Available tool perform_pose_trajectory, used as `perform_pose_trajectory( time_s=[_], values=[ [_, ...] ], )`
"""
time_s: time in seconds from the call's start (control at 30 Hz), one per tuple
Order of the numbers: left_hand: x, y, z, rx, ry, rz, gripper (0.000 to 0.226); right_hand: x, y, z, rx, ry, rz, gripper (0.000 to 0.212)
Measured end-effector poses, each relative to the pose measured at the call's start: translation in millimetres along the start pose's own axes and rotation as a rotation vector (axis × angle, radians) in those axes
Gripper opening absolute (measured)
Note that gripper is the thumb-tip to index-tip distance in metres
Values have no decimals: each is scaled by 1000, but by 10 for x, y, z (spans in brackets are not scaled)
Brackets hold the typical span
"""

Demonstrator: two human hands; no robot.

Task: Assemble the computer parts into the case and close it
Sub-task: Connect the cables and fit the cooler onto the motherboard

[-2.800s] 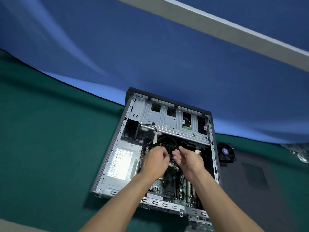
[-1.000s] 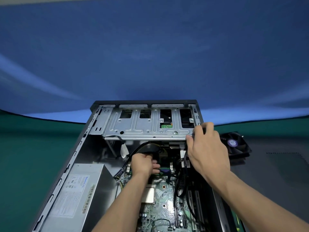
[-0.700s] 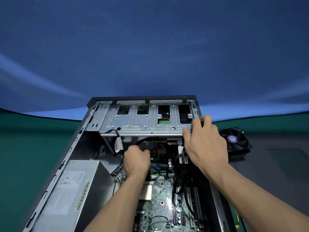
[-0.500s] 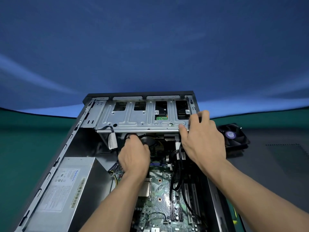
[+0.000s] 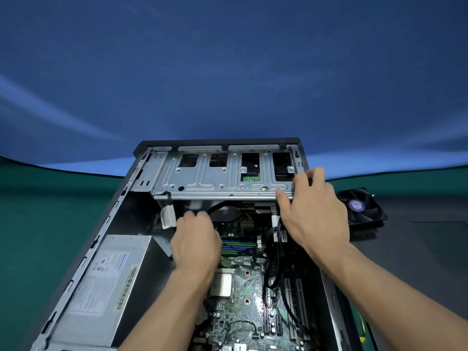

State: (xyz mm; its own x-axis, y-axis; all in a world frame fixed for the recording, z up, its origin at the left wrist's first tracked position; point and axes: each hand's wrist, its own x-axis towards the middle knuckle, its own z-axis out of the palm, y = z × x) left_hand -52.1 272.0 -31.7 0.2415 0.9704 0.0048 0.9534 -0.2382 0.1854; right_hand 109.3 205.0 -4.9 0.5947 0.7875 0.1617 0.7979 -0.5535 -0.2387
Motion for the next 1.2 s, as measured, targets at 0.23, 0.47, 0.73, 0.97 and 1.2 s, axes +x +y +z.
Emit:
perform_pose_trajectory(
  time_s=[0.23, 0.47, 0.73, 0.97, 1.2],
  values=[
    [47, 112, 65, -92, 13, 15, 23, 1, -8, -13, 7, -8, 0, 40],
    [140, 65, 95, -286, 3, 47, 22, 5, -12, -21, 9, -10, 11, 39],
    [132, 113, 233, -556, -326, 80, 26, -2, -11, -23, -4, -5, 24, 38],
    [148, 145, 127, -967, -731, -5, 26, 4, -2, -7, -6, 16, 27, 38],
    [182, 160, -89, -1290, -1110, -127, 41, 10, 5, -4, 8, 12, 26, 38]
  ],
)
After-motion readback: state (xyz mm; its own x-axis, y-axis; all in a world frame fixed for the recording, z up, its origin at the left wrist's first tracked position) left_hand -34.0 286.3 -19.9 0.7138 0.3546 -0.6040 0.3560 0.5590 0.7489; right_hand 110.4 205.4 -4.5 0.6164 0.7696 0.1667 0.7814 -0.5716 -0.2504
